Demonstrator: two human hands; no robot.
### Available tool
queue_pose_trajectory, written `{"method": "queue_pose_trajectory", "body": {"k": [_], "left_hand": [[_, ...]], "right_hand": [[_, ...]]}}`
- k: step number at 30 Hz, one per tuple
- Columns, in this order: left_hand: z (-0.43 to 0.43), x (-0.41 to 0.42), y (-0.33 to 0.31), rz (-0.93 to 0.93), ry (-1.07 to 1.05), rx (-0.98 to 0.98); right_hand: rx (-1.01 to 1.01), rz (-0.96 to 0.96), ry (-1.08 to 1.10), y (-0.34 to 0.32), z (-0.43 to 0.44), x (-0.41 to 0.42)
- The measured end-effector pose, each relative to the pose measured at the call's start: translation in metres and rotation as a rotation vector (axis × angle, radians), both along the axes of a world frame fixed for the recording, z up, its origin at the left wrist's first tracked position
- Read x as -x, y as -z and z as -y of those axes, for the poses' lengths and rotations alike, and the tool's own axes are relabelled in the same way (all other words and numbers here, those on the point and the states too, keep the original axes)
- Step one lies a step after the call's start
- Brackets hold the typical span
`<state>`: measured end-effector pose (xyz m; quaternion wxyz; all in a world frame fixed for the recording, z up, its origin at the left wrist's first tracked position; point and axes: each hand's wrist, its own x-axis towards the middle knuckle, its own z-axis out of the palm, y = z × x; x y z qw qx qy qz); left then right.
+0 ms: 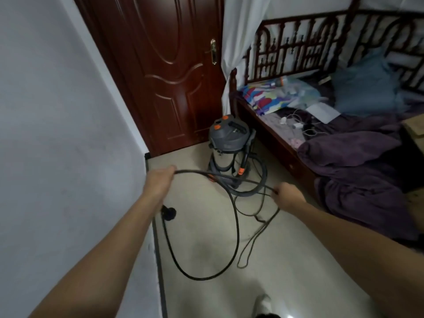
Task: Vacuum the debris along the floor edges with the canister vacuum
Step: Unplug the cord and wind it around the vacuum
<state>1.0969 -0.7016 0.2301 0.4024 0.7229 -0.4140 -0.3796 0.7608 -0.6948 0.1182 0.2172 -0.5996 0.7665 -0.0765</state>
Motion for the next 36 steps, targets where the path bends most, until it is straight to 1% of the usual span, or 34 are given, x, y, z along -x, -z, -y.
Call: {"method": "queue_pose_trajectory", "body": {"k": [2,4,6,9,11,14,17,18,20,21,23,26,27,29,31,33,34,36], "left_hand": [[0.029,-0.028,-0.011,-0.073,-0.148,0.050],[0.056,-0.050,-0.020,-0.148,-0.248,0.107],[0.079,-0.060,-0.021,-0.120,-0.276,0.106],[0.114,-0.050,-0.008,-0.081,-0.240,0.038],[0.142,-0.037,0.000,-0.093,-0.186,0.014],[0.177,-0.020,0.012,-0.078,-0.079,0.057],[0.201,-0.005,0.024,-0.049,0.048,0.082],[0.209,0.000,0.027,-0.055,0.084,0.072],[0.226,0.007,0.031,-0.050,0.148,0.022],[0.234,0.009,0.033,-0.034,0.181,-0.006],[0.248,0.013,0.038,-0.004,0.243,-0.063],[0.271,0.013,0.047,0.019,0.304,-0.162],[0.281,0.010,0.049,0.001,0.302,-0.184],[0.304,0.000,0.049,-0.073,0.256,-0.185],[0.332,-0.019,0.045,-0.131,0.200,-0.166],[0.363,-0.047,0.040,-0.169,0.151,-0.141],[0.378,-0.063,0.037,-0.189,0.129,-0.124],[0.410,-0.097,0.031,-0.206,0.116,-0.097]], "right_hand": [[-0.114,0.005,0.150,0.027,0.017,0.026],[-0.194,0.027,0.197,0.054,0.036,0.035],[-0.216,0.053,0.169,0.072,0.064,0.028],[-0.183,0.089,0.067,0.077,0.124,0.003],[-0.170,0.053,-0.091,0.069,0.168,-0.015],[-0.174,-0.087,-0.378,0.046,0.218,-0.039],[-0.024,-0.130,-0.650,0.017,0.245,-0.063],[0.025,-0.115,-0.748,0.006,0.251,-0.073],[0.124,-0.025,-0.921,-0.018,0.261,-0.091],[0.180,0.037,-0.967,-0.028,0.267,-0.100],[0.279,0.164,-0.984,-0.044,0.282,-0.112],[0.365,0.298,-0.877,-0.051,0.311,-0.122],[0.378,0.307,-0.798,-0.048,0.324,-0.123],[0.342,0.253,-0.585,-0.033,0.353,-0.119],[0.202,0.139,-0.366,-0.008,0.385,-0.105],[0.033,0.031,-0.213,0.022,0.413,-0.087],[-0.047,0.009,-0.137,0.038,0.424,-0.076],[-0.173,0.024,0.036,0.067,0.437,-0.056]]}}
